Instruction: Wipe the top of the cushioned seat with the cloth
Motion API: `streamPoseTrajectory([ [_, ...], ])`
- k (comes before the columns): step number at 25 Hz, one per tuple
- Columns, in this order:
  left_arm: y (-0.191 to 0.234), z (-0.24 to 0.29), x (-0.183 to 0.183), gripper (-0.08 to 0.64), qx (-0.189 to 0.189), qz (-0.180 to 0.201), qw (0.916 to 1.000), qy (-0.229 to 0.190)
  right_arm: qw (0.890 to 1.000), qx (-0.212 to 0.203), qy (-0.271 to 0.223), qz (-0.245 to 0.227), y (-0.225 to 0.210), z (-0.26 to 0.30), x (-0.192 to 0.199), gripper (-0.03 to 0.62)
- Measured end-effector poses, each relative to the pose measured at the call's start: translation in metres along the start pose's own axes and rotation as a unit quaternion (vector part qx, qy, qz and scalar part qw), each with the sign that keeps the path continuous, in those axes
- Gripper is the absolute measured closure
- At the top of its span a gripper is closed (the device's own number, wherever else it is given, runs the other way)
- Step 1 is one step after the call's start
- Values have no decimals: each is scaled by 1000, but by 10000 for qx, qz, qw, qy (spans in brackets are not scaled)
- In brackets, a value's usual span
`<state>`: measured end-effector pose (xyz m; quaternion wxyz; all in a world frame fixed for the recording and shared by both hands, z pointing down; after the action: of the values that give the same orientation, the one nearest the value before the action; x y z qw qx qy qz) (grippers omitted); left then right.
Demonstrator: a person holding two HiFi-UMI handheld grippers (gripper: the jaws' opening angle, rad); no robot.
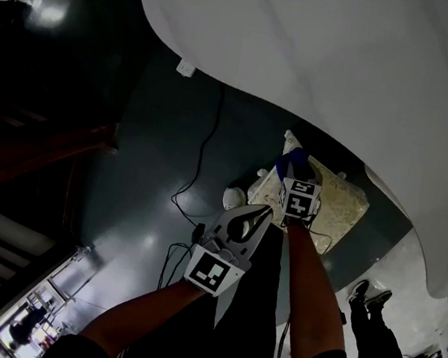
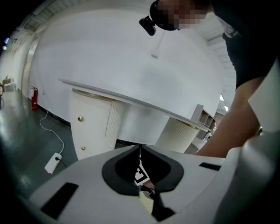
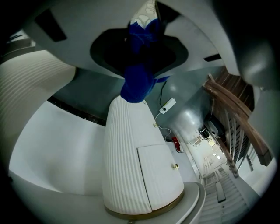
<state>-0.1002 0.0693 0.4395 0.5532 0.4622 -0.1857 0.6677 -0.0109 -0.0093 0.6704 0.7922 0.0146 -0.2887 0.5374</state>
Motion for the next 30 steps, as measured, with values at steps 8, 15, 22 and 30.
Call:
streamPoseTrajectory([
  [8,-11,7,-11,537,93,339,9993,-145,9996,144,-149,179,-30,-16,7,440],
  [15,-17,13,-16,537,167,561,9982,-133,9995,208,-175,143,-42,-23,11,440],
  [22,-48,14,-11,537,515,786,9955,-148,9993,294,-231,73,-68,-30,32,440],
  [30,-64,21,-19,537,537,636,9963,-202,9980,452,-430,92,-93,-41,46,440],
])
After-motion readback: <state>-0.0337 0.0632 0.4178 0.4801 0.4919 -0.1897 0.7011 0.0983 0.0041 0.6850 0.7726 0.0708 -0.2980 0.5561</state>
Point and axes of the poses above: the fingertips, and each gripper's own axes: z forward along the fingers, y to its left, x out of its underside, the point moved 5 cm from there along -z, backward along the fingers, and after that the axes turned 8 degrees about -x, right-handed, at the moved point
